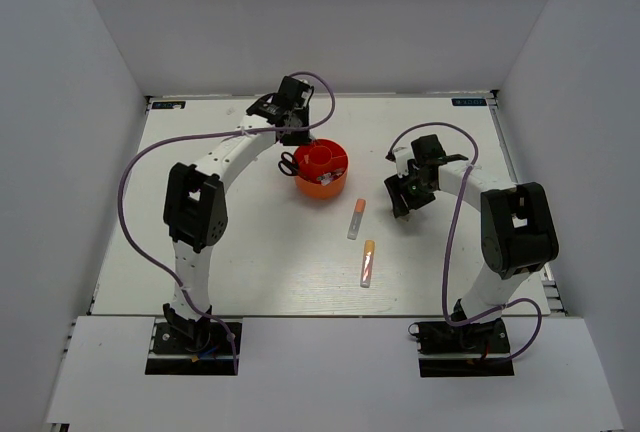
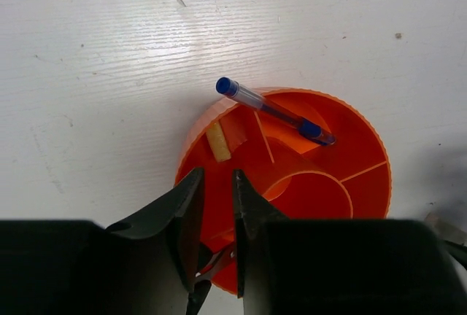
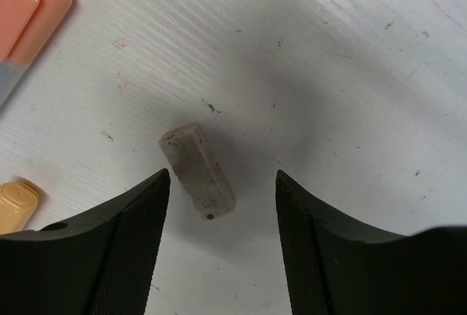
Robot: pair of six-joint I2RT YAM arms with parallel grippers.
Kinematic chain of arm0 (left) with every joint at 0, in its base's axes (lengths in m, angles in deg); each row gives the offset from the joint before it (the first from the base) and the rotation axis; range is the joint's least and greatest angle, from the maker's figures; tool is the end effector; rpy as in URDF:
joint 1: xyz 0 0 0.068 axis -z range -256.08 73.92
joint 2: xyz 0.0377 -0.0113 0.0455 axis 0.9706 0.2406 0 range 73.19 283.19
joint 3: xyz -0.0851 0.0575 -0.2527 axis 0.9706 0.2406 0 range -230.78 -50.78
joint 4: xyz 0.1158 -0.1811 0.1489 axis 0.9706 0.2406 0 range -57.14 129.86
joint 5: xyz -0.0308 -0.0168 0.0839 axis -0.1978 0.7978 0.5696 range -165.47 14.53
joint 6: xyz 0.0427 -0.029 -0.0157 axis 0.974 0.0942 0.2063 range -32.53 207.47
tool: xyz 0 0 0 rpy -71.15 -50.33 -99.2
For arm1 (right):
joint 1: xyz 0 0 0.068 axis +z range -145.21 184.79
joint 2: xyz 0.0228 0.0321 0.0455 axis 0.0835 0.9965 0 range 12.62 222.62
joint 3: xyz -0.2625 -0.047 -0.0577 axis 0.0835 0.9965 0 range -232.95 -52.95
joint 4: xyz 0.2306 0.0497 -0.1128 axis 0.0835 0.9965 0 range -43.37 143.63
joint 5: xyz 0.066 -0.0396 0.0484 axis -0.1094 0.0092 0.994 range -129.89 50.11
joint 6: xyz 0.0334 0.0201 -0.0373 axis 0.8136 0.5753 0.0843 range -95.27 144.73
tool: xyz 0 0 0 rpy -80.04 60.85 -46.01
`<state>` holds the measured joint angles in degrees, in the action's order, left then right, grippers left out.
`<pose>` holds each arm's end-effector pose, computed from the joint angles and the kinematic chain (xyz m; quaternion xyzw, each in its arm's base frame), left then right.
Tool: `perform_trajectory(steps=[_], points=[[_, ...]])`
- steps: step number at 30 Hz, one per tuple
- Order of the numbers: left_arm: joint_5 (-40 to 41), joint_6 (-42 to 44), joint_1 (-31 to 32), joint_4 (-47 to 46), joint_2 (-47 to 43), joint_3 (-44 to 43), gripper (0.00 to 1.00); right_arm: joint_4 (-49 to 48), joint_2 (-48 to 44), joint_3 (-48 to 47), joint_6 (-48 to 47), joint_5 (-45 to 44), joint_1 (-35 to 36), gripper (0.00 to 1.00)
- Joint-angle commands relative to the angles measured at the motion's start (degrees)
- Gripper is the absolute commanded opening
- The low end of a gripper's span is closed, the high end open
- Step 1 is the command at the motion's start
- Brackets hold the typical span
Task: Sort the stationery into containers
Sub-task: Pick up the stationery from the center of the board.
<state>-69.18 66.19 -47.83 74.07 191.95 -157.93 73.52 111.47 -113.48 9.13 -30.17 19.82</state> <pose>0.4116 -0.2168 0.2672 0.0401 0.9457 -0.0862 0.3109 0.3228 0.0929 0.1706 -0.2746 0.9338 0.0817 0.2143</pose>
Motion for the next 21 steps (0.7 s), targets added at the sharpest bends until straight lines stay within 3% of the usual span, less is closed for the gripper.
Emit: perform_trajectory(steps=[1, 3, 6, 8, 9, 12, 13, 14, 17, 18, 19, 21], points=[[1.10, 1.06, -0.04, 0.71, -4.93, -2.18, 0.31, 0.26, -1.91, -0.55, -0.40, 1.18, -0.17, 0.62], [0.92, 1.24, -0.74, 0.89, -8.26, -1.66, 0.21, 0.35, -1.29, -0.73, -1.45, 1.10, 0.00, 0.62], [0.84, 2.20, -1.53, 1.24, -14.51, 1.06, 0.19, 0.96, 0.20, -1.34, -2.68, 1.09, 0.18, 0.61], [0.92, 2.82, -1.88, 1.24, -17.93, 7.47, 0.32, 0.97, 0.73, -1.52, -3.39, 1.01, 0.27, 0.61], [0.75, 2.99, -2.49, 0.89, -24.47, 9.49, 0.47, 1.14, 1.34, -1.61, -3.56, 1.01, 0.35, 0.61], [0.31, 3.00, -4.43, -2.88, -37.58, 28.95, 0.67, 1.58, 2.05, -1.43, -4.35, 1.80, 0.88, 0.60], [0.92, 2.82, -4.61, -4.11, -43.03, 32.59, 0.70, 1.49, 2.22, -1.26, -5.14, 1.71, 0.97, 0.60], [1.10, 2.65, -4.61, -9.52, -46.22, 43.06, 0.72, 1.58, 2.92, -1.17, -5.41, 1.45, 1.32, 0.60], [2.07, 0.28, -4.17, -10.20, -57.40, 49.13, 0.75, 1.67, 4.07, -0.73, -6.11, -0.13, 2.46, 0.54], [2.41, -0.95, -4.17, -8.79, -60.20, 49.15, 0.75, 1.76, 4.07, -0.81, -6.46, -0.74, 2.46, 0.51], [2.94, -2.18, -4.26, -7.82, -60.83, 49.06, 0.75, 1.58, 4.07, -0.47, -6.64, -1.10, 3.07, 0.37], [3.03, -2.63, -4.43, -6.23, -61.89, 49.32, 0.75, 1.67, 4.07, -0.20, -6.73, -1.36, 3.34, 0.19]])
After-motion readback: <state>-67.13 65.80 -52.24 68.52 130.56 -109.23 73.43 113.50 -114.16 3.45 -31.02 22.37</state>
